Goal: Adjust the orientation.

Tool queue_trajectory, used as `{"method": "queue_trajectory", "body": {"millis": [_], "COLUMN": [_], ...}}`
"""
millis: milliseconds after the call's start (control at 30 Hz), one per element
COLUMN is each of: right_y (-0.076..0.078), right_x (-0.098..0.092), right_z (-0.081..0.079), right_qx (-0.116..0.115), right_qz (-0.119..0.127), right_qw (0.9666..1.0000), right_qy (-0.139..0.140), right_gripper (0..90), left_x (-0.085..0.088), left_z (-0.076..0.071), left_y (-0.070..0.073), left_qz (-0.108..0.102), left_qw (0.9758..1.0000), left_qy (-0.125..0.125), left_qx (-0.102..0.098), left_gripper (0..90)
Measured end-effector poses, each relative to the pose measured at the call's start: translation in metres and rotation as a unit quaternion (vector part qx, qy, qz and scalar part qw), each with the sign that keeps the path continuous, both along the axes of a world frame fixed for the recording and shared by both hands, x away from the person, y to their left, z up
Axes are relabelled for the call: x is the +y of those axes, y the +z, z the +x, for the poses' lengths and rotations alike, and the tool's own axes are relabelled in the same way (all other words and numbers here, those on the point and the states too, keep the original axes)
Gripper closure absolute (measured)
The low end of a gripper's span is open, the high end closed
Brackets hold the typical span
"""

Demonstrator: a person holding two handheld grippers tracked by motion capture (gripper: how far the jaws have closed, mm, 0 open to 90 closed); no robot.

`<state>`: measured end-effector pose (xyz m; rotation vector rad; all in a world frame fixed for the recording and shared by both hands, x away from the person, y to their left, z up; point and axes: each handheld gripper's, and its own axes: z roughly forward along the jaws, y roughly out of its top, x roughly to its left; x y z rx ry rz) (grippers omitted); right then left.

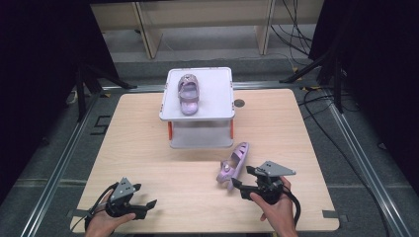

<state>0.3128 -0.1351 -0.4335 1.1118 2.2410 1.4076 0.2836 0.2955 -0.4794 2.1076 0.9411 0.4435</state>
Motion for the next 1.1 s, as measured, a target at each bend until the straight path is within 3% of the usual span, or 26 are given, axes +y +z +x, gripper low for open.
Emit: {"method": "queue_trajectory", "body": {"millis": [67, 133, 167, 200, 267, 333, 367, 400, 433, 467, 600, 633, 667, 700, 833, 900, 967, 1000, 1100], "right_y": [0.001, 0.003, 0.004, 0.005, 0.006, 0.004, 0.003, 0.002, 0.002, 0.001, -0.002, -0.002, -0.004, -0.004, -0.008, -0.009, -0.005, -0.001, 0.001], "right_x": [0.004, 0.010, 0.014, 0.023, 0.028, 0.039, 0.043, 0.045, 0.045, 0.048, 0.058, 0.060, 0.061, 0.063, 0.067, 0.066, 0.062, 0.055, 0.046], "right_z": [0.002, 0.008, 0.010, 0.017, 0.019, 0.030, 0.032, 0.035, 0.035, 0.036, 0.045, 0.047, 0.050, 0.051, 0.054, 0.053, 0.048, 0.045, 0.041], "right_qx": [0.000, -0.009, -0.001, -0.003, 0.003, -0.002, 0.010, -0.003, -0.003, 0.013, 0.017, 0.022, 0.015, 0.024, 0.048, 0.052, 0.059, 0.048, 0.050], "right_qz": [0.003, -0.015, -0.014, -0.022, -0.029, -0.049, -0.049, -0.064, -0.064, -0.064, -0.085, -0.093, -0.101, -0.106, -0.132, -0.130, -0.134, -0.143, -0.139], "right_qw": [1.0000, 0.9998, 0.9999, 0.9997, 0.9995, 0.9987, 0.9987, 0.9979, 0.9979, 0.9979, 0.9962, 0.9954, 0.9948, 0.9941, 0.9900, 0.9902, 0.9892, 0.9884, 0.9888], "right_qy": [0.003, 0.009, 0.009, 0.012, 0.007, 0.014, 0.010, 0.009, 0.009, 0.006, -0.003, -0.004, -0.001, -0.004, -0.004, -0.006, -0.010, -0.012, -0.020], "right_gripper": [33.5, 34.3, 34.6, 34.6, 34.7, 37.1, 37.4, 37.8, 37.8, 38.4, 40.2, 40.6, 41.1, 41.7, 44.3, 45.8, 46.5, 47.6, 50.0], "left_x": [0.000, -0.001, 0.000, -0.001, 0.001, 0.000, 0.001, 0.002, 0.002, 0.002, 0.001, 0.000, 0.000, -0.001, -0.001, -0.001, 0.001, 0.001, 0.001], "left_z": [0.000, -0.002, -0.001, -0.001, 0.002, 0.000, 0.001, 0.002, 0.002, 0.002, 0.002, 0.001, 0.002, 0.001, 0.000, -0.001, 0.001, 0.000, 0.000], "left_y": [0.000, -0.002, -0.001, -0.001, -0.001, -0.002, -0.002, -0.002, -0.002, -0.003, -0.004, -0.005, -0.004, -0.005, -0.005, -0.005, -0.003, -0.002, -0.003], "left_qz": [0.003, -0.013, 0.004, -0.001, 0.008, -0.002, 0.014, 0.018, 0.018, 0.018, 0.019, 0.007, 0.012, 0.002, -0.001, 0.001, 0.020, 0.017, 0.018], "left_qw": [1.0000, 0.9999, 1.0000, 0.9999, 1.0000, 0.9999, 0.9999, 0.9998, 0.9998, 0.9998, 0.9998, 0.9999, 0.9999, 1.0000, 0.9999, 0.9999, 0.9997, 0.9998, 0.9998], "left_qy": [-0.002, 0.007, 0.004, 0.010, 0.000, 0.008, 0.001, -0.002, -0.002, -0.003, -0.005, 0.004, -0.003, 0.002, 0.003, 0.002, -0.012, -0.009, -0.009], "left_qx": [0.000, 0.006, 0.006, 0.009, 0.001, 0.008, 0.002, -0.001, -0.001, 0.000, 0.002, 0.009, 0.002, 0.006, 0.011, 0.011, 0.003, 0.006, 0.006], "left_gripper": [16.4, 16.4, 16.4, 16.4, 16.4, 16.5, 16.5, 16.5, 16.6, 16.6, 16.6, 16.6, 16.7, 16.7, 16.7, 16.7, 16.7, 16.7, 16.7]}}
